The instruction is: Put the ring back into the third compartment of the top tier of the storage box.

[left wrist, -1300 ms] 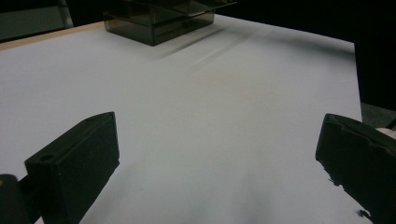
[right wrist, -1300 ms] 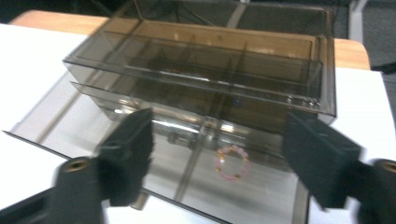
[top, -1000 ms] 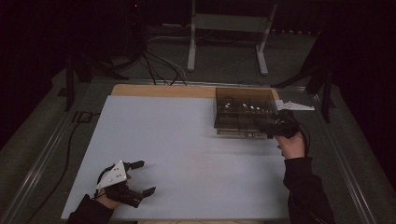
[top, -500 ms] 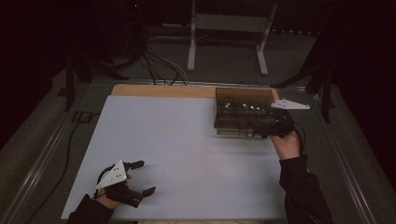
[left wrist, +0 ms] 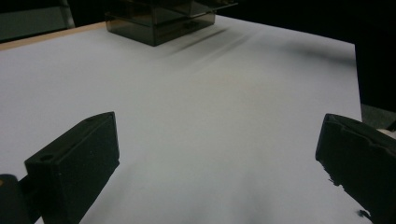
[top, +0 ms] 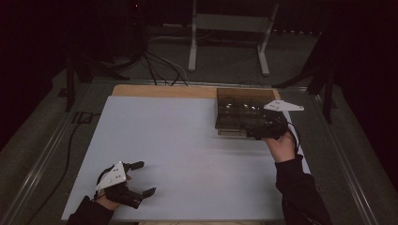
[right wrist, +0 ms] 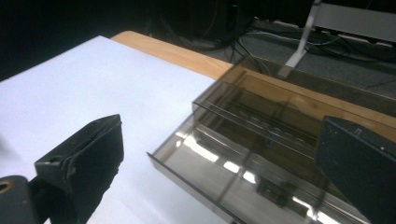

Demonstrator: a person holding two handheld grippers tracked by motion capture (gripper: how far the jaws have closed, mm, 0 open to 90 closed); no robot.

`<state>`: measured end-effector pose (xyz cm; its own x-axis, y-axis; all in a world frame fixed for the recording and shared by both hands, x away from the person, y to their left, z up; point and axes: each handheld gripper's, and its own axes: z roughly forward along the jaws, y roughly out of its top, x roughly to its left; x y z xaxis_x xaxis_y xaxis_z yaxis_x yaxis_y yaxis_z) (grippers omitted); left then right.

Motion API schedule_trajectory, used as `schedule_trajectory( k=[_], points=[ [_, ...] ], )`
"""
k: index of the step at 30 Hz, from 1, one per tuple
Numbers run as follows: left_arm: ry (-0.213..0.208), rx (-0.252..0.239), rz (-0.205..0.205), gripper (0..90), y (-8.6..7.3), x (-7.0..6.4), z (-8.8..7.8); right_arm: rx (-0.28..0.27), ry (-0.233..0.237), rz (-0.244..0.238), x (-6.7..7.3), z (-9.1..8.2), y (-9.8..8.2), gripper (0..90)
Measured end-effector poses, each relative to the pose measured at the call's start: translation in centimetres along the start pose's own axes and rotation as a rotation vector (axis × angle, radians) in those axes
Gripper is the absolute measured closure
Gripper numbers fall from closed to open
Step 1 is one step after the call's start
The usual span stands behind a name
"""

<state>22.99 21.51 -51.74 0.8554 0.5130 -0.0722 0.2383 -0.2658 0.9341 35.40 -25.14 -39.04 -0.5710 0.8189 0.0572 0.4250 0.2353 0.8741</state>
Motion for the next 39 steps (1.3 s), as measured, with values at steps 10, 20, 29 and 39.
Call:
schedule_trajectory(
  k=[10, 20, 29, 39],
  points=[
    [-0.006, 0.003, 0.007, 0.7, 0.0, 0.0, 0.0, 0.004, 0.056, -0.029, 2.1, 0.4, 0.0, 1.5],
    [-0.005, 0.002, 0.007, 0.7, 0.0, 0.0, 0.1, -0.009, 0.146, -0.054, 4.0, 1.0, -1.4, 1.5],
    [-0.004, 0.009, 0.007, 0.7, 0.0, 0.0, 0.1, -0.014, 0.222, -0.090, 5.3, 1.8, -3.5, 1.5],
    [-0.005, 0.005, 0.007, 0.7, 0.0, 0.0, 0.1, 0.006, 0.279, -0.139, 6.3, 2.9, -5.9, 1.5]
  ],
)
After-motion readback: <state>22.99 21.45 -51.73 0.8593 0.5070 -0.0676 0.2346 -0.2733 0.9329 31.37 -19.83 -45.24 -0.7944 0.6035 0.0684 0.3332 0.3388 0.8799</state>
